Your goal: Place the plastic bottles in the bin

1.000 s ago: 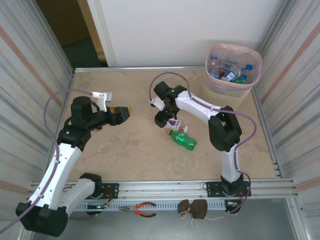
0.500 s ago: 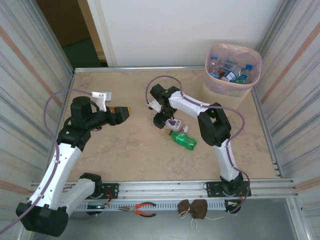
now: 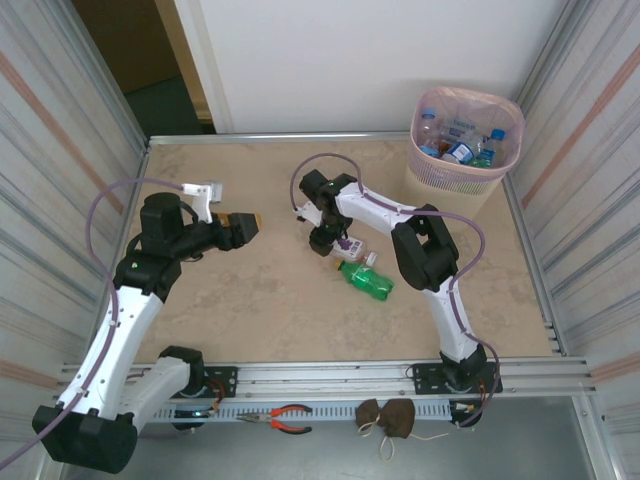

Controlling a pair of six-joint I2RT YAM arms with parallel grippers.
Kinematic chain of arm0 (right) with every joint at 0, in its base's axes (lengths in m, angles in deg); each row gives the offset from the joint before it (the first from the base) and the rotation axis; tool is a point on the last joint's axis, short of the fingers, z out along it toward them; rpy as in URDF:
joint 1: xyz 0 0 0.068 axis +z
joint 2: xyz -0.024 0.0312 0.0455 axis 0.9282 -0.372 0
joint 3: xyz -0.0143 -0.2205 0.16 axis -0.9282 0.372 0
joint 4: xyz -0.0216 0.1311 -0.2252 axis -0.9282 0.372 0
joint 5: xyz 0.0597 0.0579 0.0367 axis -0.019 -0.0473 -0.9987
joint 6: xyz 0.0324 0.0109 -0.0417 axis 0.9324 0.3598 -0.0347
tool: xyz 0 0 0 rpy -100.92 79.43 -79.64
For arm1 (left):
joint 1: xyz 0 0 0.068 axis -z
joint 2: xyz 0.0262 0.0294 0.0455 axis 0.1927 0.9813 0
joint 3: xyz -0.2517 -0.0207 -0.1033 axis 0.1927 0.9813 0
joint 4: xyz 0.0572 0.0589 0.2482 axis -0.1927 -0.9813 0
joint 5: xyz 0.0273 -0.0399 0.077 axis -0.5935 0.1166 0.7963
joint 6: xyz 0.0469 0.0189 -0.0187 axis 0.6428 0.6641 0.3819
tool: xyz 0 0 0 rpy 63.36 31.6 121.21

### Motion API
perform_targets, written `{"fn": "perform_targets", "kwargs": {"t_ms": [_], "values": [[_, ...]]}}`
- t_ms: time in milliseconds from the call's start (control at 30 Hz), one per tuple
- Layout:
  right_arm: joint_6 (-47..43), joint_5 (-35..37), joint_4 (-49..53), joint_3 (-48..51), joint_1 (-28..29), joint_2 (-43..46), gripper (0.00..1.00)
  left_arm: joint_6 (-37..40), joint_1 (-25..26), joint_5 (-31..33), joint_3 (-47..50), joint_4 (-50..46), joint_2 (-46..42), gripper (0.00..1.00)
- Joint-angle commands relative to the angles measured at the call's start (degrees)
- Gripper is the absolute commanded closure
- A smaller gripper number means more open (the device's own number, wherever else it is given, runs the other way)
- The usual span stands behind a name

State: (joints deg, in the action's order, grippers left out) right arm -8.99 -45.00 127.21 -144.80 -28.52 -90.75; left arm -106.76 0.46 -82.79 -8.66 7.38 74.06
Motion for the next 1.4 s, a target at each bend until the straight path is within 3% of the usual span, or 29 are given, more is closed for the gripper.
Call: {"fn": "perform_targets", "kwargs": {"t_ms": [0,400,733,1133,1367], "values": [[-1.22,1.53,1.31,-1.42,-0.84,1.02,0.37,0.74,-0.67,-1.19,-1.54,-0.3,-1.28,0.24],[-0.97,3.78,0.82,-1.05,-2.27,9.93,0.44,-0.03,-0.67,-1.5,-1.27,0.84,-1.51,0.24],[0.55,-0.97,0.23,-1.82,-6.37,22.65,0.44,-0.95,-0.67,-2.75,-0.97,3.23,-0.29,0.24],[9.53,-13.71,-5.61,-8.44,-20.27,36.94,0.45,-1.57,-0.67,-5.06,-1.19,6.3,2.21,0.25],[25.98,-22.59,-17.56,-8.28,-33.79,41.01,0.5,-1.64,-0.67,-5.42,-1.45,7.04,3.17,0.25]]}}
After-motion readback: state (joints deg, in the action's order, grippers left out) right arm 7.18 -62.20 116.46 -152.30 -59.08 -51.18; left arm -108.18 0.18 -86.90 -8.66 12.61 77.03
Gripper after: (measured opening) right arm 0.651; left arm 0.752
